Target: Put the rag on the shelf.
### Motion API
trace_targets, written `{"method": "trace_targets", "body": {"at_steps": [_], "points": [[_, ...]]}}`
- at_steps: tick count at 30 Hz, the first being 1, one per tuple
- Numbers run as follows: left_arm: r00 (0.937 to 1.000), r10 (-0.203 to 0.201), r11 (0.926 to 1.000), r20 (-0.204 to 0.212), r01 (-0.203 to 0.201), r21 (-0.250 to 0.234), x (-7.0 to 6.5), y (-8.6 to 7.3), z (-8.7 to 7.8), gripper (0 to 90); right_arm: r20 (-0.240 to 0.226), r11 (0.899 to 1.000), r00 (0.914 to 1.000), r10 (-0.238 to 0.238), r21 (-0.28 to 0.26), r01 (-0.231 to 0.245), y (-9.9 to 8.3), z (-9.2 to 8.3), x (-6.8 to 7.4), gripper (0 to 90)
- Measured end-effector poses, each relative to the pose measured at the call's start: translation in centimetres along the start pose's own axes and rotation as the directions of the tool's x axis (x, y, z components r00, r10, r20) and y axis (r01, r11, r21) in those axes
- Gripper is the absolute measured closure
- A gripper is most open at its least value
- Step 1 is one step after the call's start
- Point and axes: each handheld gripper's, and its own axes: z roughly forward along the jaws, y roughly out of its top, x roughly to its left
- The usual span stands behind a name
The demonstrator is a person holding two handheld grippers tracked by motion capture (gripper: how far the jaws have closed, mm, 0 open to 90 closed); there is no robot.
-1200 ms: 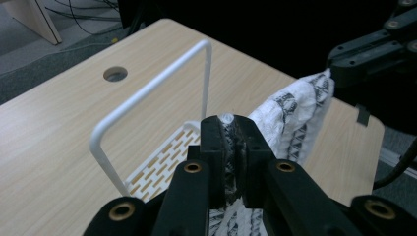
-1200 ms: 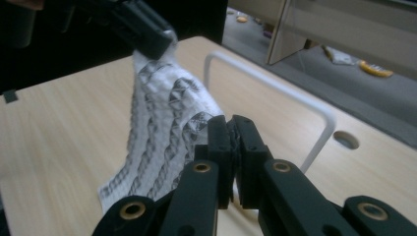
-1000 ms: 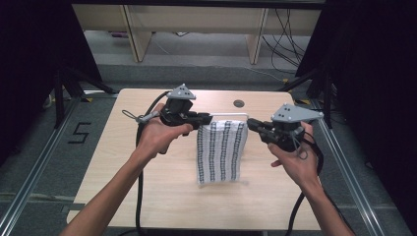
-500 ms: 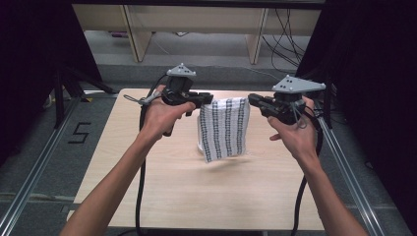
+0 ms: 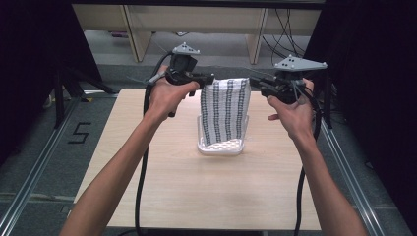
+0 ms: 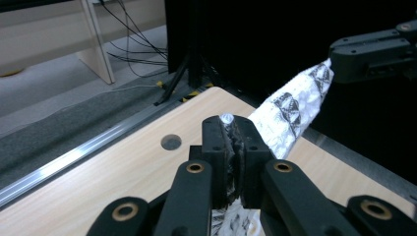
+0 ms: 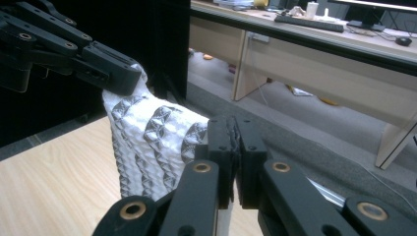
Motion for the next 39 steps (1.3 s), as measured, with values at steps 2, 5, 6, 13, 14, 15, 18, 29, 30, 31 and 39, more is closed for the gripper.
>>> {"method": "trace_targets", "body": {"at_steps": [2, 5, 6, 13, 14, 15, 18, 29, 30, 31, 39], "points": [[0.9998, -0.011, 0.9996, -0.017, 0.01, -0.025, 0.8, 0.7, 0.7, 84.8, 0.012, 1.0, 0.9999, 0.008, 0.008, -0.008, 0.3, 0.5, -0.4, 88.1], [0.9993, -0.028, 0.9994, -0.025, 0.028, -0.021, 1.3, 0.9, 1.4, 84.8, 0.024, 1.0, 0.9996, 0.016, 0.009, -0.016, 0.5, 1.1, -0.8, 88.1], [0.9987, -0.04, 0.9989, -0.033, 0.04, -0.023, 1.8, 0.9, 2.1, 84.8, 0.023, 0.999, 0.999, 0.04, 0.025, -0.04, 0.5, 1.8, -1.3, 88.1], [0.9927, -0.111, 0.9937, -0.046, 0.11, -0.019, 3.5, 0.2, 4.6, 84.6, 0.045, 0.992, 0.9937, 0.102, 0.069, -0.105, -0.4, 4.6, -2.7, 88.1], [0.9907, -0.128, 0.9916, -0.046, 0.128, -0.021, 3.7, 0.1, 5.0, 84.6, 0.045, 0.992, 0.9937, 0.102, 0.069, -0.105, -0.4, 4.6, -2.7, 88.1], [0.9902, -0.131, 0.9914, -0.05, 0.13, -0.008, 3.9, -0.1, 5.6, 84.6, 0.053, 0.992, 0.9931, 0.105, 0.069, -0.108, -0.7, 5.4, -3.3, 88.1], [0.9885, -0.143, 0.9898, -0.05, 0.143, -0.008, 4.2, -0.2, 6.1, 84.4, 0.062, 0.987, 0.9888, 0.136, 0.077, -0.14, -0.9, 6.0, -3.6, 88.0], [0.9822, -0.176, 0.9818, -0.066, 0.18, 0.06, 5.6, -1.7, 8.0, 84.1, 0.071, 0.975, 0.983, 0.169, 0.133, -0.177, -2.8, 9.0, -5.0, 87.8], [0.9822, -0.176, 0.9818, -0.066, 0.18, 0.06, 5.6, -1.7, 8.0, 84.1, 0.071, 0.975, 0.983, 0.169, 0.133, -0.177, -2.8, 9.0, -5.0, 87.8], [0.9804, -0.185, 0.979, -0.069, 0.19, 0.075, 6.0, -2.1, 8.2, 84.0, 0.075, 0.969, 0.9785, 0.192, 0.145, -0.201, -3.1, 9.4, -4.9, 87.7], [0.9748, -0.21, 0.9699, -0.076, 0.217, 0.11, 6.8, -3.2, 9.2, 81.3, 0.089, 0.962, 0.9793, 0.182, 0.188, -0.196, -3.6, 10.5, -4.8, 86.8]]}}
